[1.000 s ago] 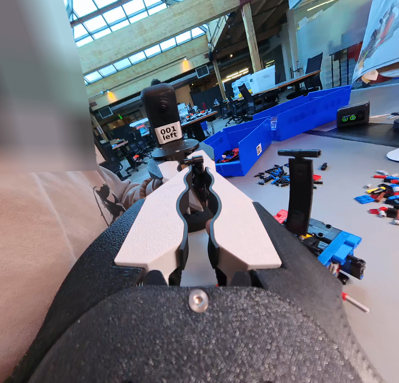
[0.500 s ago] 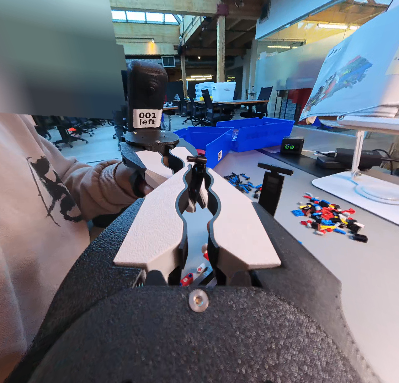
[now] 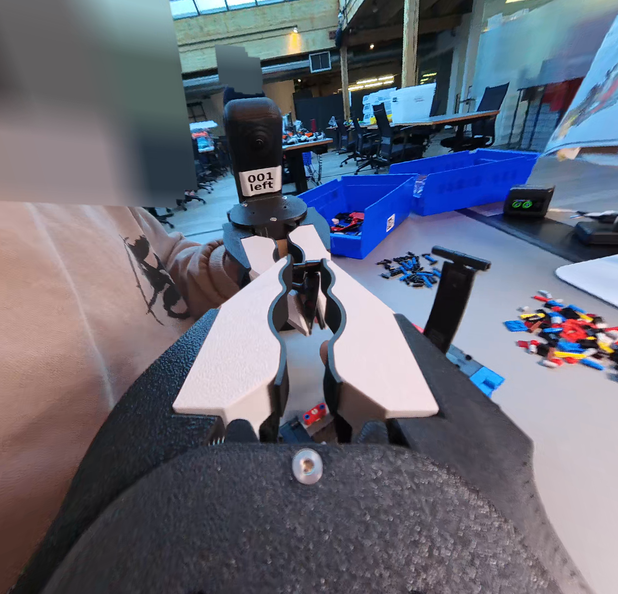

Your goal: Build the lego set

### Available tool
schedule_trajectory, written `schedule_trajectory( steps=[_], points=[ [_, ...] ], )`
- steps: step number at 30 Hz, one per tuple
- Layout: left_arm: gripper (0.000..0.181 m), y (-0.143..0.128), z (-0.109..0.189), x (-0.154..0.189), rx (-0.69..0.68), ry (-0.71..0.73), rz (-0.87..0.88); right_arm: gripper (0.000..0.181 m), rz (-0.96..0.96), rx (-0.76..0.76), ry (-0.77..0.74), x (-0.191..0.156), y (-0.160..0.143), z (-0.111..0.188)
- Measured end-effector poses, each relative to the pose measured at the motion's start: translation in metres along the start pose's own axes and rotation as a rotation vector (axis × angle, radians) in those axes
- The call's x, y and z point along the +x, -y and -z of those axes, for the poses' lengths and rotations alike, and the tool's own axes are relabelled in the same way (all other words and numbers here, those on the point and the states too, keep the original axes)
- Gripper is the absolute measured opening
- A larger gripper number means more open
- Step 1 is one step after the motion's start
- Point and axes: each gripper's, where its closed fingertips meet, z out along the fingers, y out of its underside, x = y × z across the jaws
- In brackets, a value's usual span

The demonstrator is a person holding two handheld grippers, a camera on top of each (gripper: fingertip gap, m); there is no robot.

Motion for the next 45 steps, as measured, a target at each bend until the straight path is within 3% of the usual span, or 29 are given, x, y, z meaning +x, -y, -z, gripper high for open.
schedule_trajectory(
  steps=[7,24,28,35,41,45],
  points=[
    [0.006,0.002,0.001,-0.003,-0.001,0.036,-0.027,0.013,0.21,0.016,-0.129,0.002,0.002,0.0],
    [0.006,0.006,0.005,-0.005,0.037,0.094,-0.134,0.013,0.244,0.063,-0.23,0.003,0.006,0.0],
    [0.006,0.003,0.006,-0.009,0.049,0.08,-0.123,0.013,0.163,0.079,-0.25,0.007,0.002,0.002],
    [0.004,0.003,0.015,-0.003,0.132,-0.114,0.016,0.014,0.012,0.013,-0.093,0.004,-0.014,0.009],
    [0.004,-0.009,0.015,0.003,0.036,-0.12,-0.17,0.031,0.146,-0.156,-0.022,-0.004,-0.028,0.009],
    [0.004,-0.014,0.013,0.005,0.004,-0.142,-0.214,0.025,0.275,-0.266,0.04,-0.014,-0.037,0.002]
  ],
)
